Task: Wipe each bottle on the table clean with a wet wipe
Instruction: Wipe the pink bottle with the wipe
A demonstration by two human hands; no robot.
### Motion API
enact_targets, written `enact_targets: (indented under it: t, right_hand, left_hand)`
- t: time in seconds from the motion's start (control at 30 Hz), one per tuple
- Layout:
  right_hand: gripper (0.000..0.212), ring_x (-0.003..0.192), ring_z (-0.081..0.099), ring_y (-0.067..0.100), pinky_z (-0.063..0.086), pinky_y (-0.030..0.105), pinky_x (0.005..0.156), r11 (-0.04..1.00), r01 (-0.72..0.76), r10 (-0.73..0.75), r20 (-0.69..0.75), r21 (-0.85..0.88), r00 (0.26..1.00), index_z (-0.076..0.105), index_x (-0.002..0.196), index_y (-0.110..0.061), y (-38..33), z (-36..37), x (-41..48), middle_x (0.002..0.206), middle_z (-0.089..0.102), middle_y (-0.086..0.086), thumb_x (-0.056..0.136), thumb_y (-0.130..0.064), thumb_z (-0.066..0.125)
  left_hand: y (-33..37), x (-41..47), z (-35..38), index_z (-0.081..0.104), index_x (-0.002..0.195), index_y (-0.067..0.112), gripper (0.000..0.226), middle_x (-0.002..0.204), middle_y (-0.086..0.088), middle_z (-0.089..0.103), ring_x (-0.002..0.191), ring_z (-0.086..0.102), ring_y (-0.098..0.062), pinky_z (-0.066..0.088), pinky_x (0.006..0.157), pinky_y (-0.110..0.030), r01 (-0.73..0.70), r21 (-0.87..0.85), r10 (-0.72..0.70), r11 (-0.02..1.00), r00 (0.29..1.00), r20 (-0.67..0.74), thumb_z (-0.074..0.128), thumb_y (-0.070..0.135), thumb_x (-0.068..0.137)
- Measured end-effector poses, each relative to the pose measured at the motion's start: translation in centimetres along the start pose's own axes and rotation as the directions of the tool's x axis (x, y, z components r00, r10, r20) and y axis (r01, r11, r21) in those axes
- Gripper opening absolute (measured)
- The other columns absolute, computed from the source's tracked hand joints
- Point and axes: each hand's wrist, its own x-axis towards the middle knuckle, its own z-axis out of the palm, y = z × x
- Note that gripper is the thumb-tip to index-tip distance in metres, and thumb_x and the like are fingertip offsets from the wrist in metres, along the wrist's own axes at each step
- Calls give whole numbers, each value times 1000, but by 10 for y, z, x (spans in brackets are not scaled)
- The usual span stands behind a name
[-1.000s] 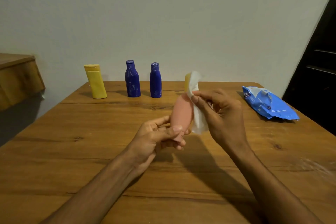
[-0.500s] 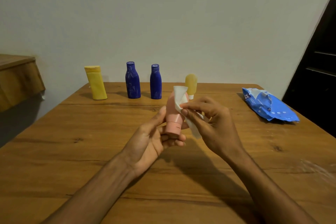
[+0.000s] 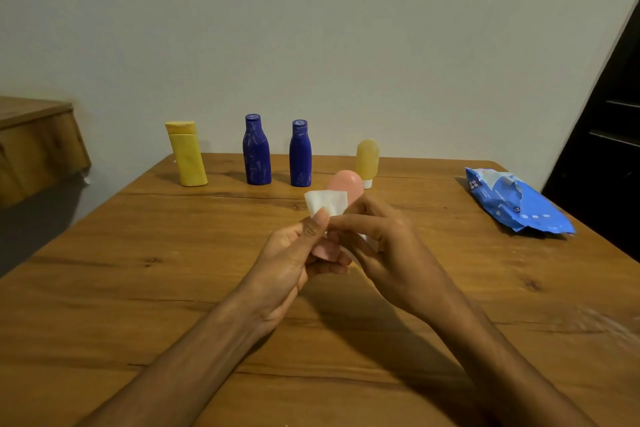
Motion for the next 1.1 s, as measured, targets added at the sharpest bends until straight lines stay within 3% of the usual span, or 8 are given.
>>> enact_targets:
  t: [0.13, 0.3, 0.4, 0.63, 0.8, 0.97, 1.1]
  right_hand:
    - [25, 92, 50, 10, 49, 45, 70, 995, 46, -41, 62, -89, 997, 68, 113, -27, 2, -1, 2, 99, 53, -10, 90, -21, 60]
    - [27, 95, 46, 6, 45, 42, 73, 979, 59, -47, 67, -197, 997, 67, 114, -31, 2, -5, 0, 105, 58, -7, 89, -22, 62]
    - [26, 93, 45, 6, 45, 41, 72, 975, 51, -44, 40, -218, 998, 68, 114, -31, 1, -7, 1, 106, 60, -6, 89, -23, 63]
    - [24, 95, 47, 8, 44, 39, 77, 984, 84, -51, 201, -158, 978, 68, 112, -32, 3, -14, 2, 103, 57, -8, 91, -22, 60]
    - [27, 91, 44, 2, 44, 36, 72, 974, 62, -46, 78, -216, 996, 68, 113, -28, 8, -14, 2, 105, 60, -8, 89, -18, 63]
    - [29, 85, 41, -7, 44, 31, 68, 980, 10, -18, -36, -198, 999, 65, 116, -25, 9, -10, 1, 108, 58, -10, 88, -18, 63]
    - [26, 98, 48, 0, 50, 40, 79, 997, 5, -6, -15, -71, 1000, 66, 114, -23, 5, -12, 3, 106, 48, -20, 90, -23, 56]
  left_hand:
    - [0, 1, 0, 64, 106, 4, 44, 99, -28, 69, 84, 68, -28, 58, 77, -39, 31, -2, -31, 1000, 999, -28, 54, 42, 87]
    - [3, 2, -1, 61, 114, 5, 27, 94, -19, 73, 78, 70, -23, 56, 85, -43, 99, -90, -101, 991, 995, -16, 51, 23, 97]
    - [4, 2, -2, 59, 111, 9, 20, 92, -17, 74, 80, 71, -23, 57, 82, -41, 124, -151, -126, 981, 992, -5, 50, 19, 97]
    - [0, 1, 2, 58, 116, 7, 27, 87, -19, 73, 76, 69, -25, 58, 77, -40, 137, -94, -141, 986, 990, -30, 46, 25, 100]
    - [4, 2, 1, 56, 122, 6, 42, 96, -19, 73, 85, 71, -26, 57, 79, -39, 139, -153, -140, 978, 990, 6, 49, 38, 95]
    - [2, 1, -3, 52, 131, 7, 50, 118, -17, 68, 110, 66, -30, 57, 90, -36, 119, -162, -95, 980, 984, 150, 63, 13, 82]
    - [-1, 2, -3, 52, 130, 12, 58, 113, -14, 71, 99, 70, -24, 59, 76, -26, 44, -69, -34, 997, 989, 141, 67, 5, 74]
